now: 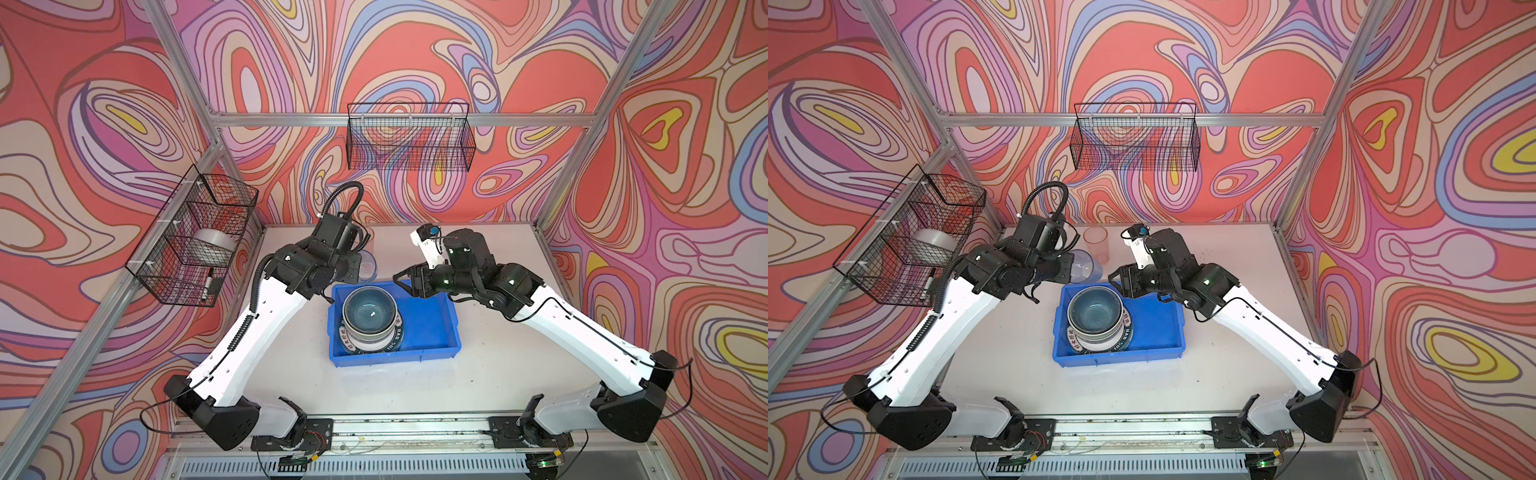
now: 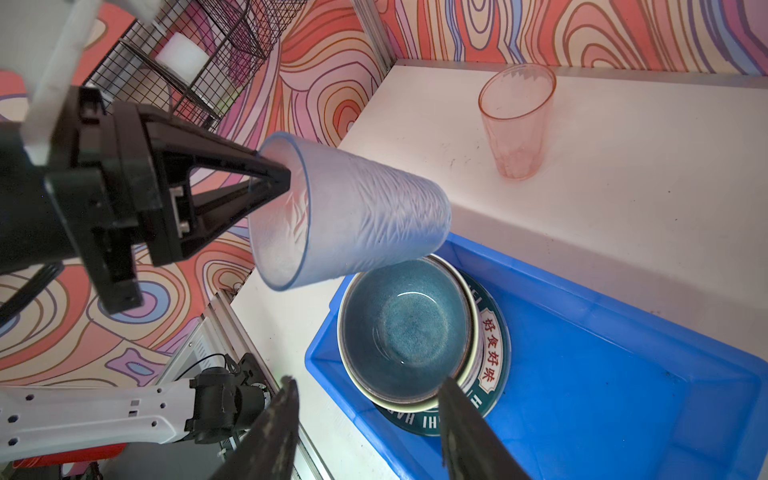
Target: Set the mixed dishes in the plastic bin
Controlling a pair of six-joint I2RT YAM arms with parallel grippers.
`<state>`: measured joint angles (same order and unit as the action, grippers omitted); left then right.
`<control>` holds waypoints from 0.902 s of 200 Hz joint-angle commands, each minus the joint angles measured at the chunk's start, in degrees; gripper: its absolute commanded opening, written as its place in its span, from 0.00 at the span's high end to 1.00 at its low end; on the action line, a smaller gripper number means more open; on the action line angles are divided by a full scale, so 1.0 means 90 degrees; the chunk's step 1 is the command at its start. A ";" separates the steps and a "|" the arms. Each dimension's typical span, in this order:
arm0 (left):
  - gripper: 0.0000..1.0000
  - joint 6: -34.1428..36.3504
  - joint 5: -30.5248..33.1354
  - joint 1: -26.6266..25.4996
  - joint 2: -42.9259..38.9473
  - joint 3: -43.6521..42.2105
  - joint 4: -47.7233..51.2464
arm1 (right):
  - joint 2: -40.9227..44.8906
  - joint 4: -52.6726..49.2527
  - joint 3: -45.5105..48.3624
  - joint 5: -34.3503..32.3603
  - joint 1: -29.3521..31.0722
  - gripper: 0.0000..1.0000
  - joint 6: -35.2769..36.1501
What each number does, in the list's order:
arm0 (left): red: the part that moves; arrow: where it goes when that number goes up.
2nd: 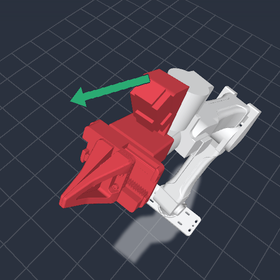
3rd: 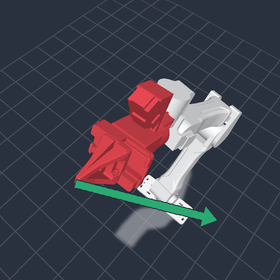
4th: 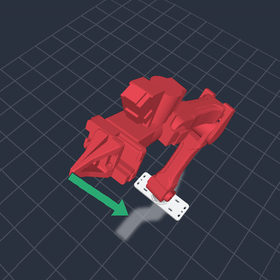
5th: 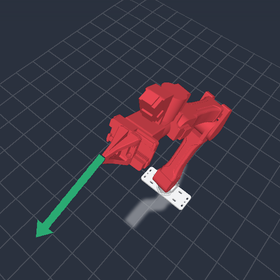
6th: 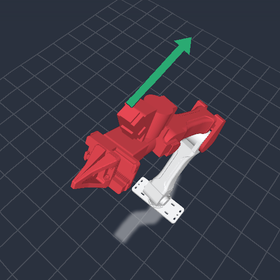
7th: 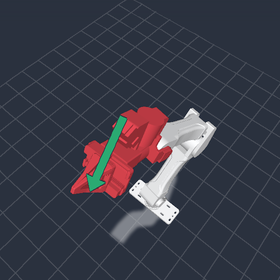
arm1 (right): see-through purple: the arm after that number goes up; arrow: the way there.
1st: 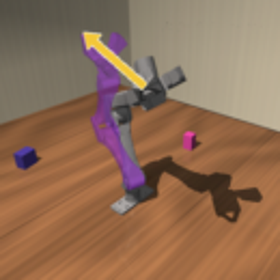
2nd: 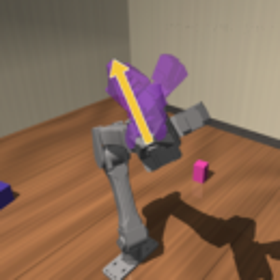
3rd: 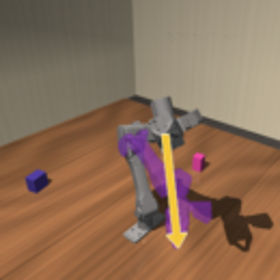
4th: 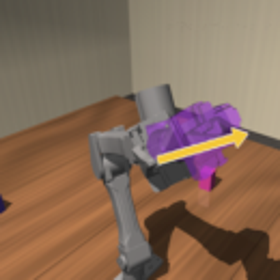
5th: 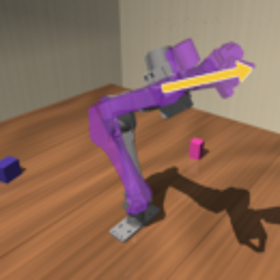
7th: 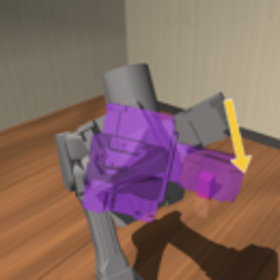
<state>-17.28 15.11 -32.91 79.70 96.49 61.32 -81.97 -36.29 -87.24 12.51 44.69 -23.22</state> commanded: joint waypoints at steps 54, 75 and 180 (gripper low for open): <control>0.97 -0.0473 0.0208 -0.0433 0.0049 -0.0180 -0.0438 | -0.0694 0.0223 -0.0646 0.0007 -0.0019 0.50 -0.0027; 0.96 -0.0444 0.0186 -0.0482 0.0133 -0.0102 -0.0428 | -0.0870 0.0151 -0.0811 -0.0114 -0.0014 0.52 -0.0007; 0.94 -0.0503 0.0118 -0.0746 0.0370 0.0273 -0.0613 | -0.1585 -0.0733 -0.1564 -0.1486 -0.0004 0.64 0.0050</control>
<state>-21.06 15.66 -39.07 82.67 96.05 57.60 -95.85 -40.34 -100.33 4.25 44.86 -23.05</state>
